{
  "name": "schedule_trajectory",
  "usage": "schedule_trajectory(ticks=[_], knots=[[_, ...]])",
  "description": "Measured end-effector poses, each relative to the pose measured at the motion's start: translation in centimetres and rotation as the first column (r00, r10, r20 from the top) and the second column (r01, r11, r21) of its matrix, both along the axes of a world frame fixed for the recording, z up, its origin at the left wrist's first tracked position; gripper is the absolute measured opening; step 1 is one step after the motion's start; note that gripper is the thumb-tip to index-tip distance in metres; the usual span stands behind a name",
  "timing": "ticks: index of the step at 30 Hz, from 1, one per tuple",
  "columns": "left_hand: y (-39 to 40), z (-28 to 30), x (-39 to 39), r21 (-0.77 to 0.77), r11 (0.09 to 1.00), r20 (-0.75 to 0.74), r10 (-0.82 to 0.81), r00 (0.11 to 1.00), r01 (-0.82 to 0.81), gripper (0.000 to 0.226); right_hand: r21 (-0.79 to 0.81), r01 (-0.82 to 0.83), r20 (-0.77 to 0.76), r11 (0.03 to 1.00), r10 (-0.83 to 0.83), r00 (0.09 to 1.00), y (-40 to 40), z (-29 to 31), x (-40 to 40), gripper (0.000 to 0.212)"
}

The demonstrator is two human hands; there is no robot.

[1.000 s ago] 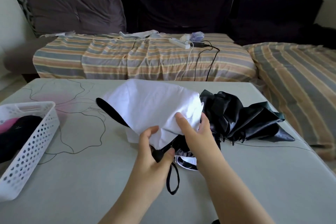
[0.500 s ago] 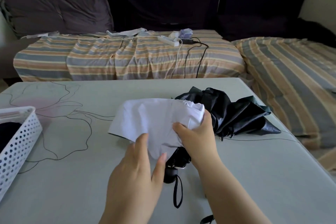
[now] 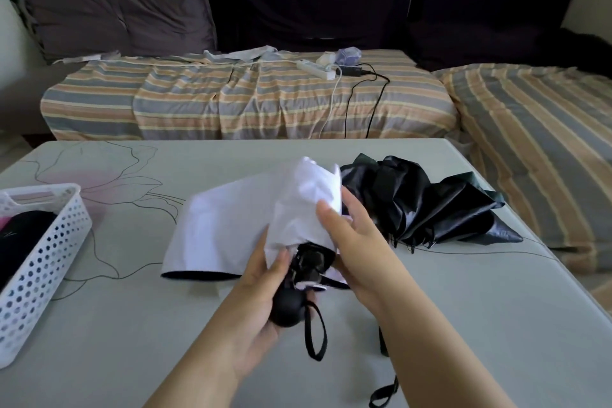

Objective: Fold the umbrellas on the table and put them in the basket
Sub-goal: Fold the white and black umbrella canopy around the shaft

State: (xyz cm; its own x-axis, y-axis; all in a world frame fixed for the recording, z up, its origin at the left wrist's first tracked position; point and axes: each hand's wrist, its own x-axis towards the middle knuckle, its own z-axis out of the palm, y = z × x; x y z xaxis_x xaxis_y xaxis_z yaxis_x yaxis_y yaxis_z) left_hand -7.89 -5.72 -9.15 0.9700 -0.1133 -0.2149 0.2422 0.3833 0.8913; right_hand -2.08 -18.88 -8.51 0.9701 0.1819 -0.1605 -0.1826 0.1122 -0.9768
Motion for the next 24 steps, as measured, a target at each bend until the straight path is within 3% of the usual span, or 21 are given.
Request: schedule_trajectory(ticks=[2, 5, 8, 12, 16, 17, 19, 21, 23, 24], knots=[[-0.2, 0.1, 0.0, -0.092, 0.993, -0.021, 0.069, 0.997, -0.071, 0.04, -0.167, 0.07, 0.035, 0.984, -0.065, 0.997, -0.5, 0.3, 0.0, 0.043], [0.0, -0.3, 0.1, -0.068, 0.99, 0.0, 0.123, 0.992, -0.123, 0.041, -0.355, 0.118, 0.129, 0.927, -0.076, 0.989, -1.6, 0.2, 0.1, 0.039], [0.1, -0.6, 0.1, 0.032, 0.992, 0.057, 0.124, 0.991, -0.126, 0.04, -0.279, 0.035, 0.092, 0.96, -0.009, 0.996, -2.1, 0.3, 0.0, 0.022], [0.4, -0.9, 0.1, 0.116, 0.981, 0.074, 0.148, 0.986, -0.156, 0.051, -0.159, 0.182, 0.224, 0.97, -0.144, 0.964, -3.0, 1.0, 0.1, 0.026], [0.9, -1.4, 0.2, 0.232, 0.949, 0.11, 0.195, 0.975, -0.216, 0.065, 0.153, 0.163, 0.148, 0.975, -0.185, 0.971, -4.4, 2.1, -0.1, 0.026], [1.0, -1.4, 0.2, 0.25, 0.941, 0.116, 0.206, 0.972, -0.229, 0.065, 0.143, 0.14, 0.144, 0.98, -0.16, 0.977, -4.7, 2.2, -0.1, 0.03], [1.0, -1.4, 0.2, 0.271, 0.933, 0.11, 0.214, 0.971, -0.236, 0.066, -0.123, 0.064, 0.183, 0.99, -0.04, 0.982, -5.3, 2.0, -0.1, 0.042], [1.1, -1.3, 0.2, 0.253, 0.937, 0.09, 0.225, 0.97, -0.241, 0.066, -0.301, -0.111, 0.159, 0.947, 0.165, 0.973, -5.5, 2.0, -0.4, 0.038], [1.3, -1.0, 0.2, 0.207, 0.95, 0.066, 0.226, 0.972, -0.235, 0.065, -0.19, -0.164, 0.126, 0.968, 0.19, 0.974, -5.8, 2.1, -0.5, 0.04], [1.5, -0.8, 0.2, 0.185, 0.959, 0.058, 0.209, 0.976, -0.216, 0.065, -0.055, -0.131, 0.122, 0.99, 0.137, 0.983, -6.1, 2.1, -0.4, 0.054]])
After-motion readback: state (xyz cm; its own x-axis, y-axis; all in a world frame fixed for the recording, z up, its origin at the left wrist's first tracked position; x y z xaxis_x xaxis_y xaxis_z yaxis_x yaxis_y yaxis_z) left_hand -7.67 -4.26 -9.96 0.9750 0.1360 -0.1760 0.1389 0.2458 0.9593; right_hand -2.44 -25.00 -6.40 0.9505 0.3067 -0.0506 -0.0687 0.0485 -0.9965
